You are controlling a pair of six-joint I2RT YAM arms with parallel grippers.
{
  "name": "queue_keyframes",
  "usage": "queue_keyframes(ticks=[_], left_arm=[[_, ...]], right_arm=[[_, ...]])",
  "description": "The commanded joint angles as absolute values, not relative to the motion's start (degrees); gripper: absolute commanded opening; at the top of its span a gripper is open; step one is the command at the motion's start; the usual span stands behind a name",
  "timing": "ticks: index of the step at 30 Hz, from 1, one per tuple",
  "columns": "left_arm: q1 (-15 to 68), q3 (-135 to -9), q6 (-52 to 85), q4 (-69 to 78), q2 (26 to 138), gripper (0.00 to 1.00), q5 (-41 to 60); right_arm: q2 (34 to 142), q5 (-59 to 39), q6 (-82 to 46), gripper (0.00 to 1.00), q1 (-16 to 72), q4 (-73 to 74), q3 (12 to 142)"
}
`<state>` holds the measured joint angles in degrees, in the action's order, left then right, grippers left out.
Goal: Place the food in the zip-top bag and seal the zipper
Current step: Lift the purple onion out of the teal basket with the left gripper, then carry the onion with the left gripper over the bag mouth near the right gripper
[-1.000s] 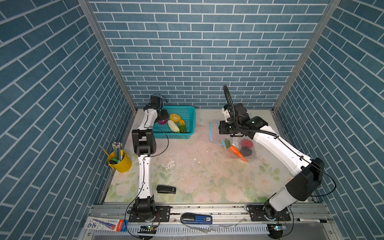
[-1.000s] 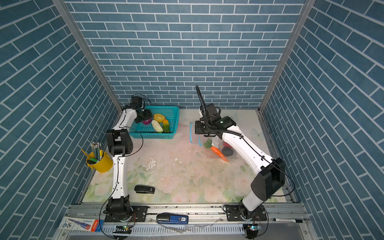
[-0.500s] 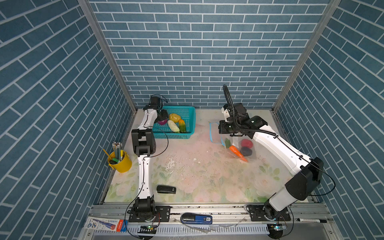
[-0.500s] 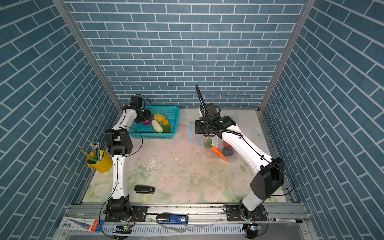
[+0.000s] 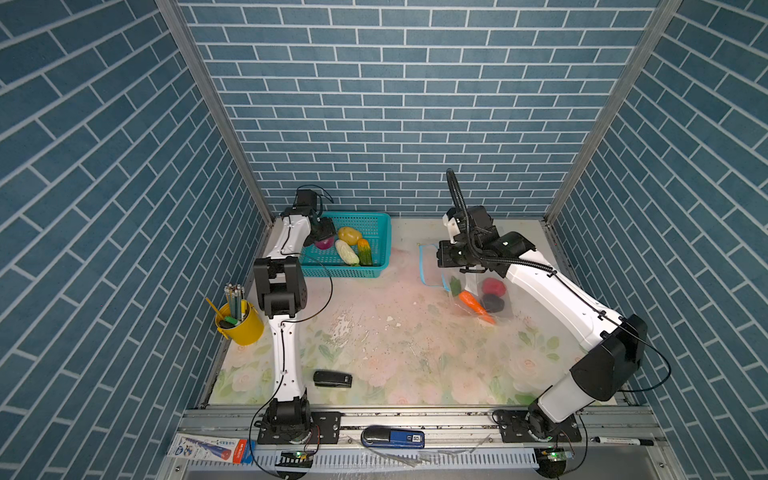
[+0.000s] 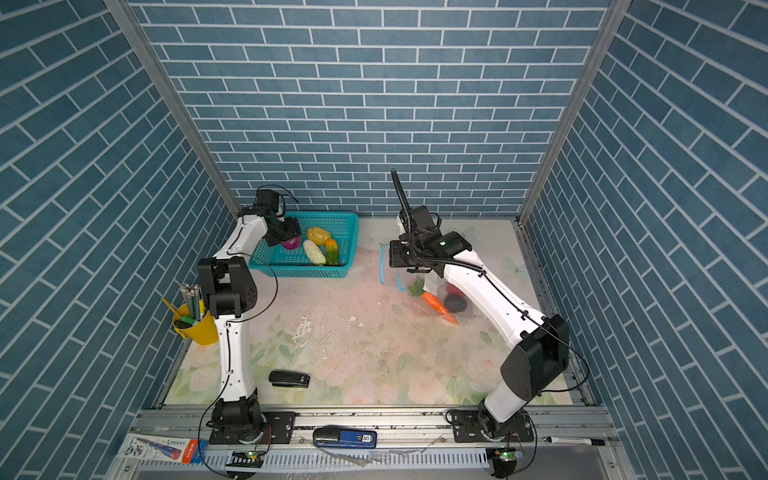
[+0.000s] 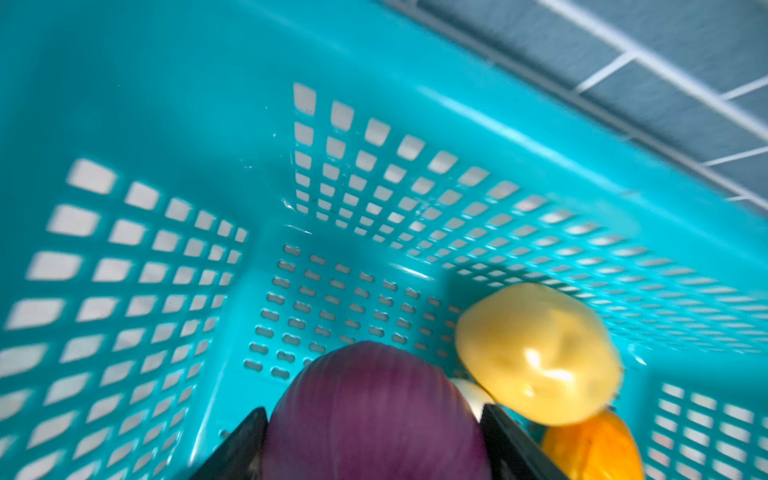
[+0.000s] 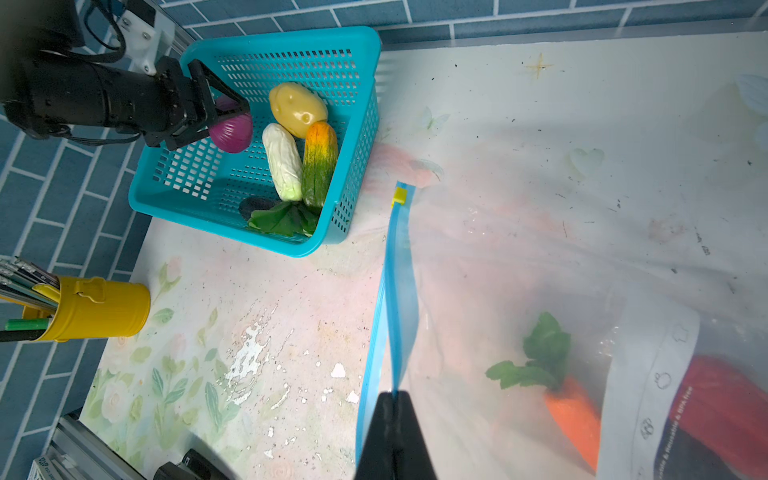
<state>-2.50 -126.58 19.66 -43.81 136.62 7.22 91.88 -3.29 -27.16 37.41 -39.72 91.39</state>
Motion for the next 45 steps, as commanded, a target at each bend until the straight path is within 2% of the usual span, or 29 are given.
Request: queue_keyframes(ticks=[1, 6, 20, 32, 45], left_arm=[[-2.8, -125.4, 20.3, -43.7, 133.6, 0.49, 8.5], [-1.9, -122.3, 20.6, -43.2, 130.2, 0.48, 9.2], [5.8, -97.6, 23.9, -32.6, 109.2, 0.46, 13.1], [15.6, -73.3, 31.6, -5.4, 92.5, 0.45, 24.7], [23.8, -63.2, 33.5, 10.0, 85.8, 0.45, 28.1]], right_arm=[[89.1, -3.3, -27.9, 0.00, 37.6, -38.7, 91.0], [88.7, -3.6, -27.9, 0.00, 37.7, -38.7, 90.9], [87.5, -4.7, -28.6, 0.00, 37.7, -36.8, 89.4], [86.3, -6.4, -29.2, 0.00, 37.7, -35.5, 87.2], [86.7, -6.8, -29.4, 0.00, 37.7, -34.7, 86.7]])
